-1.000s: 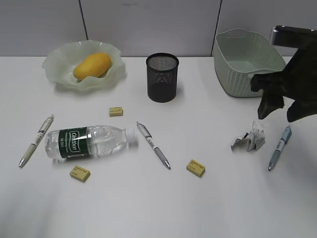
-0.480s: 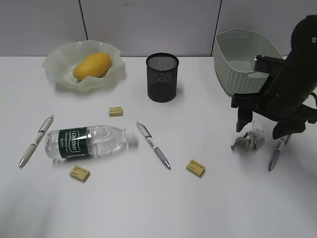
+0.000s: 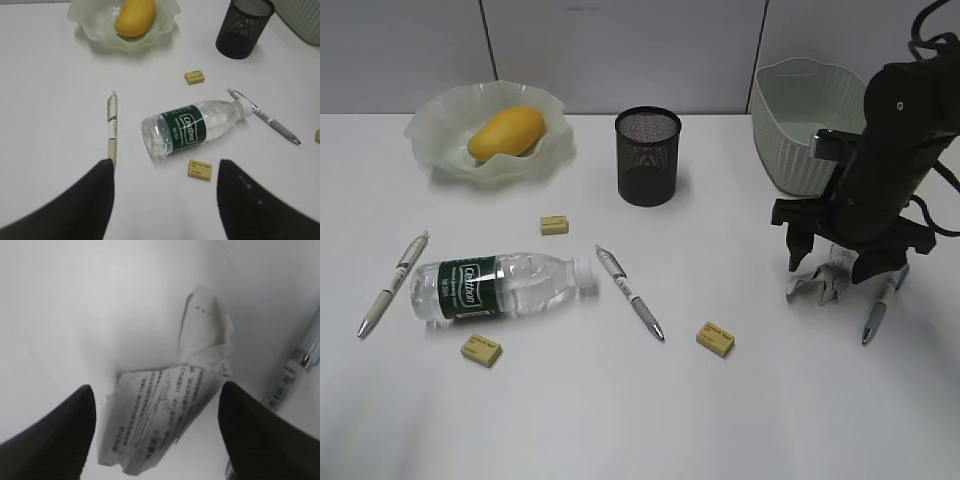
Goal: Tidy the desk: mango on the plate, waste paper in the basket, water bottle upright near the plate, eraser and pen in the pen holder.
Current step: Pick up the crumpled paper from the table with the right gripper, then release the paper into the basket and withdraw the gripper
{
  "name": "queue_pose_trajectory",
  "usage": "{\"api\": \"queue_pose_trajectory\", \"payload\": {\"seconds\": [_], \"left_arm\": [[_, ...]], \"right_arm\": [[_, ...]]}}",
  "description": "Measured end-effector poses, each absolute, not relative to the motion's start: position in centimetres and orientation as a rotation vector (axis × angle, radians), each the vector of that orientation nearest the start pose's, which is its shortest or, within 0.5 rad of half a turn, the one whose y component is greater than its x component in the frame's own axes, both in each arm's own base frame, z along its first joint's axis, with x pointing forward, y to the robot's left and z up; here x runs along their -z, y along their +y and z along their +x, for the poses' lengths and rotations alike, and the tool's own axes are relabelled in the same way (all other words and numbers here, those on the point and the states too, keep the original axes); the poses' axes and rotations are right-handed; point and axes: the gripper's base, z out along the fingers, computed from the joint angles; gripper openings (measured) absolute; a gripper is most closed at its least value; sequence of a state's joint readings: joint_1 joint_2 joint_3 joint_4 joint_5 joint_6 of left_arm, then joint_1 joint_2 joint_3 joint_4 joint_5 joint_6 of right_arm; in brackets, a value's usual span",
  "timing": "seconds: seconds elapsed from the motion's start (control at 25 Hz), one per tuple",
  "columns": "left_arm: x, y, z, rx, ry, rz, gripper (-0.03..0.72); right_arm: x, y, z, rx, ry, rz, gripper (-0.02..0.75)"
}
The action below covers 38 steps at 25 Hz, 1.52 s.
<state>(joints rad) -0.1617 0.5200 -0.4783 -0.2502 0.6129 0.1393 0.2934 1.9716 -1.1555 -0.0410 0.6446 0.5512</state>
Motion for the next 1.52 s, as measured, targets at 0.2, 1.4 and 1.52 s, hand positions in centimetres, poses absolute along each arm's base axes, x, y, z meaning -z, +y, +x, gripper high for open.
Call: {"api": "queue_pose_trajectory", "payload": {"seconds": [0.2, 1.4, 1.52], "left_arm": [[-28.3, -2.9, 9.7, 0.287, 2.123, 0.186, 0.491], [-28.3, -2.9, 9.7, 0.287, 2.123, 0.186, 0.491], [-28.3, -2.9, 9.7, 0.287, 2.123, 0.186, 0.491]], "right_arm": [[-12.2, 10.3, 35.0, -0.074, 2.943, 0.367, 0.514], [-29.6, 13.8, 43.0, -0.334, 2.587, -0.027, 0.049], [-32.4, 13.4, 44.0, -0.250, 2.450, -0.068, 0.045]]}}
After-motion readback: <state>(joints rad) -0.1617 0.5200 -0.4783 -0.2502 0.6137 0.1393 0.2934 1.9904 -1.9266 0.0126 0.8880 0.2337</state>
